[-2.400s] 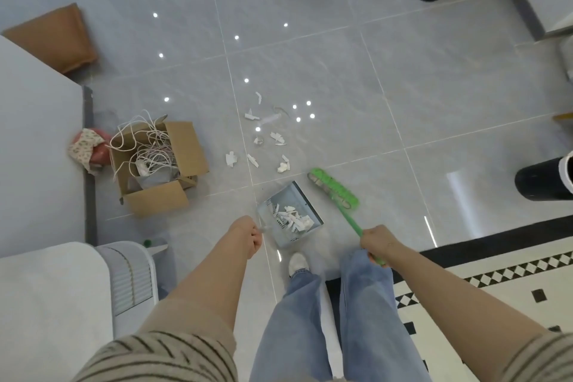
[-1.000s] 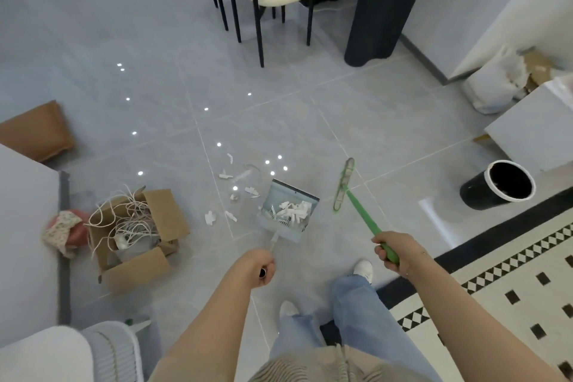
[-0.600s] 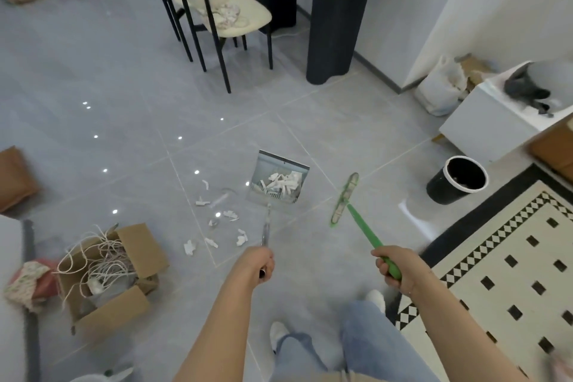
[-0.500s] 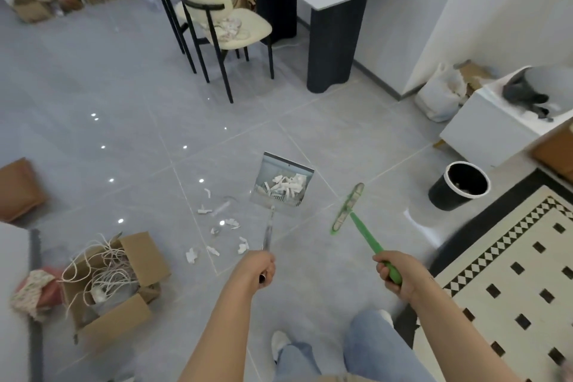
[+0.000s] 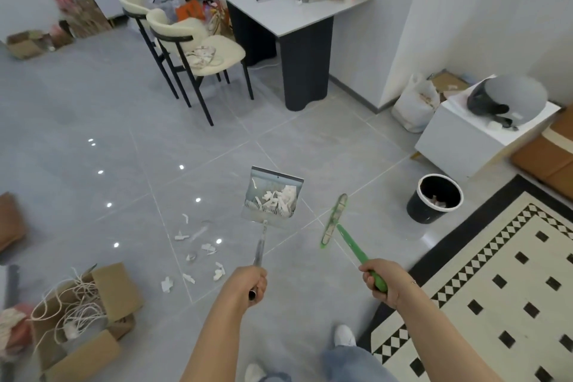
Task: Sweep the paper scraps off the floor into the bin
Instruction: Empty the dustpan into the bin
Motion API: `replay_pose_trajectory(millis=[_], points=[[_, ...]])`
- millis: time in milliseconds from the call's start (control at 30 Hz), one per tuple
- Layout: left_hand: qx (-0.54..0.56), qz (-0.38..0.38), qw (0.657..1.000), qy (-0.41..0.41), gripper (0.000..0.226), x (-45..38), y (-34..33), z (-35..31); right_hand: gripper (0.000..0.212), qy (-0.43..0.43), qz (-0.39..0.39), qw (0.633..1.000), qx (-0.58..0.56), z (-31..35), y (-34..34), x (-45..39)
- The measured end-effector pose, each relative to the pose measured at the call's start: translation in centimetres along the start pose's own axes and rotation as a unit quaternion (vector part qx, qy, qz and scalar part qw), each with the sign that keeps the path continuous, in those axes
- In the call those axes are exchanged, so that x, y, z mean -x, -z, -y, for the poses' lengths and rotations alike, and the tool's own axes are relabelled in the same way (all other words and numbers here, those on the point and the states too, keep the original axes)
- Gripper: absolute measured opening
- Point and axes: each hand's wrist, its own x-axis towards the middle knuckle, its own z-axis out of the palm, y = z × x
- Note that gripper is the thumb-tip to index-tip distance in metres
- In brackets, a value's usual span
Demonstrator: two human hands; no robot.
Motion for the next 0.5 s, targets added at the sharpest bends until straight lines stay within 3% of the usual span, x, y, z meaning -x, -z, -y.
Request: replay_pose_trajectory(millis=[233,500], points=[[-0.018,0.007,1.000,-0.001,0.025,-1.1,-6.1,-3.1,0.005,-0.002,-0.010,1.000,0.005,3.5,4.0,-1.5],[-0.120,0.007,0.992,-0.030,0.022,-3.2,-6.0,-7.5,0.003,0.001,-0.040,0.999,-0.028,6.7,3.1,-2.3]])
